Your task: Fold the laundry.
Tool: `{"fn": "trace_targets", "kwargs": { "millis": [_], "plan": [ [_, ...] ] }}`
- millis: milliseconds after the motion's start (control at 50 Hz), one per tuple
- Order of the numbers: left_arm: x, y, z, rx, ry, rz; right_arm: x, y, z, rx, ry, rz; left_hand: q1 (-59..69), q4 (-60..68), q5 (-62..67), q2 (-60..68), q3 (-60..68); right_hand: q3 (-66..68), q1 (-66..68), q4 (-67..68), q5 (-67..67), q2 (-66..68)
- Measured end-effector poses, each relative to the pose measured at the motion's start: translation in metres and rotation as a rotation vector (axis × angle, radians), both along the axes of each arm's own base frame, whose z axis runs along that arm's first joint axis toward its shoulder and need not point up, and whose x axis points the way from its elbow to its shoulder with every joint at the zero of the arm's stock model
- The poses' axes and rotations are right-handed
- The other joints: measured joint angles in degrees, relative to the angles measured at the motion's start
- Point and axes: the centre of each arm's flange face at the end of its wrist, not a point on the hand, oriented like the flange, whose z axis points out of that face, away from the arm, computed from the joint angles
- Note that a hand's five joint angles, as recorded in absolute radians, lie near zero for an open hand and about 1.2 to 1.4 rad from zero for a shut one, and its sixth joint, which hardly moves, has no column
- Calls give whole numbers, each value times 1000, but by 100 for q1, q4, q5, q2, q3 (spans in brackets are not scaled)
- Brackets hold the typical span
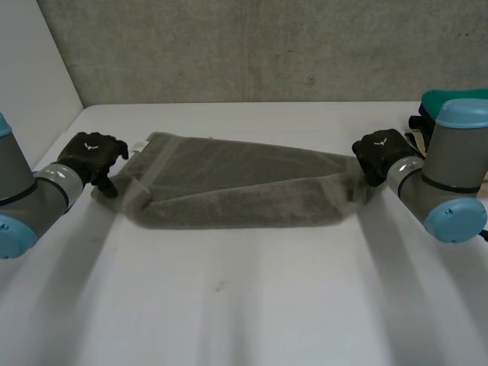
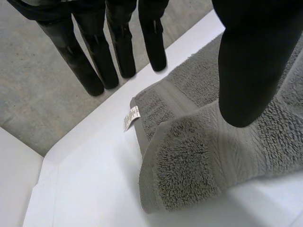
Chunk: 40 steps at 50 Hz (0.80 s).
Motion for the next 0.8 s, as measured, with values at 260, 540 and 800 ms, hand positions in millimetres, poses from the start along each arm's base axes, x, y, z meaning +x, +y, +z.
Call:
{"fn": "trace_targets", "kwargs": {
  "millis": [260, 540, 800],
  "plan": [
    [-5, -10, -4, -22, -233, -87, 1, 9, -4, 20, 73, 34, -1571, -1711, -1562, -1718, -1674, 0, 0, 1, 1, 0],
    [-14, -25, -30, 152, -304, -134, -17, 25, -12, 70, 266, 80, -596, -599, -559, -684, -660, 0, 0, 2, 1, 0],
    [-23, -27, -21, 139, -309, -93, -38, 56, -12, 171, 357, 146, 3827, 3938, 3771, 3892, 3854, 0, 0, 2, 103, 0]
  ]
}}
